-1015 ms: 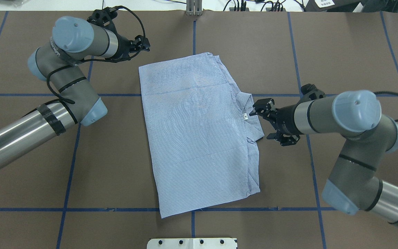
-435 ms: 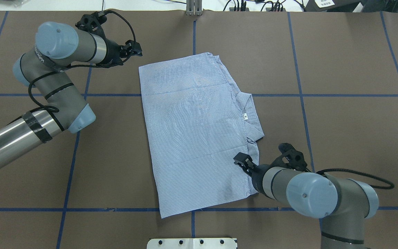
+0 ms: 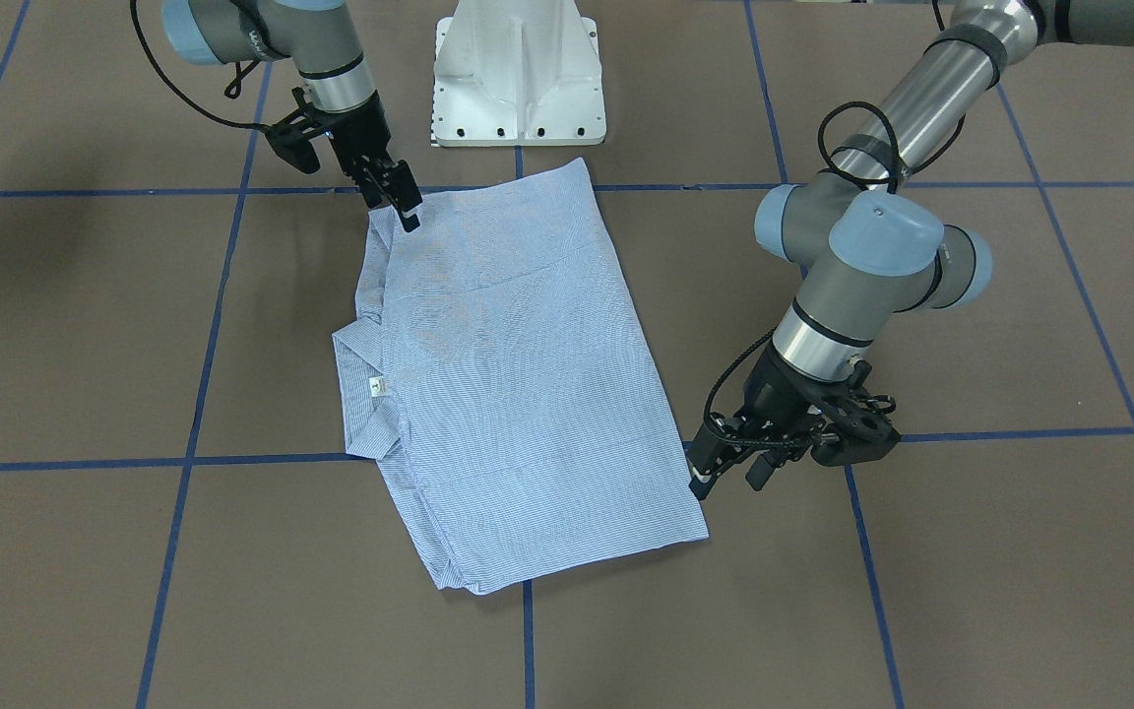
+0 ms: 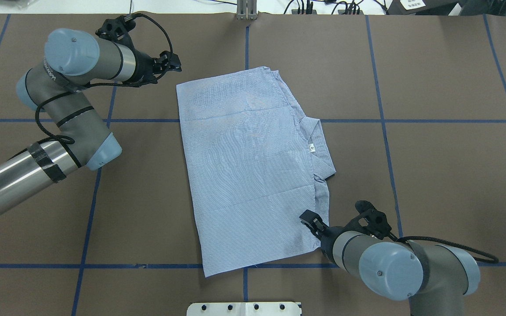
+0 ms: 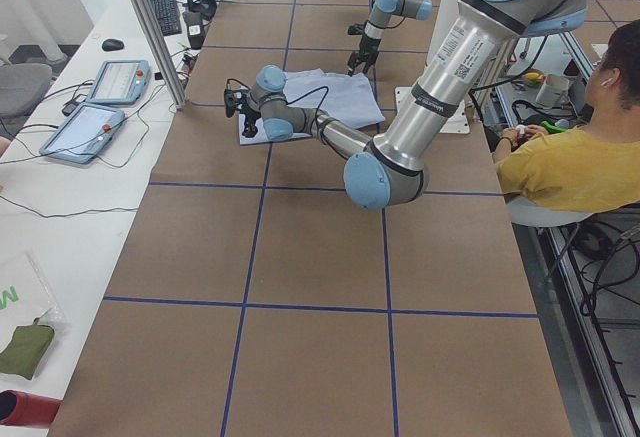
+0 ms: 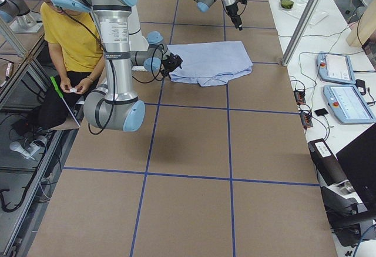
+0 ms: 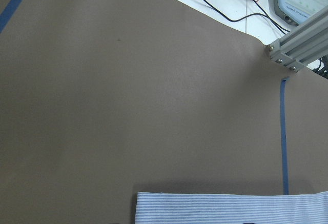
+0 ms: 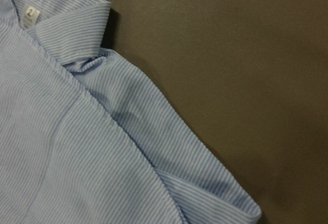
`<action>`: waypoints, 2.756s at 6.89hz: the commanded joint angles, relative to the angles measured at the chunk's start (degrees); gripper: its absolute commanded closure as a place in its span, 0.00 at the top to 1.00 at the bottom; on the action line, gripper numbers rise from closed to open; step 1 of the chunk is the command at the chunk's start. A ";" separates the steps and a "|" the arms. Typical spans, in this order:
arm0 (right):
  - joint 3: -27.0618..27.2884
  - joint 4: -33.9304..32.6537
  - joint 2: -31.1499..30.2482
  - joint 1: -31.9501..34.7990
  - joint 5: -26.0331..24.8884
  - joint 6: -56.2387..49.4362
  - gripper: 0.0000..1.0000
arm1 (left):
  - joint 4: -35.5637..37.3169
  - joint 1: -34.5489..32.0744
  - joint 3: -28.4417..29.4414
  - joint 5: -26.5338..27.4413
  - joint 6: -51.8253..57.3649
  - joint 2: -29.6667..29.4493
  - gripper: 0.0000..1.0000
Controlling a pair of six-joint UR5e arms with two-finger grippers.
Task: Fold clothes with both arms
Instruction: 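Lower the right gripper to the shirt corner nearest the robot, then grasp the near shirt corners with left and right grippers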
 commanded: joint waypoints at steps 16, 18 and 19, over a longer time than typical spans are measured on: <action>2.09 -0.05 -0.13 -7.24 -4.74 11.62 0.00 | -0.35 21.22 -36.12 2.42 -26.08 27.22 0.84; 2.18 0.03 -0.13 -7.15 -4.74 11.62 0.00 | -0.18 34.49 -36.69 13.37 -33.59 27.43 0.84; 2.62 -0.05 -0.13 -7.07 -4.74 11.62 0.00 | -0.09 37.34 -36.17 15.86 -34.83 27.43 0.83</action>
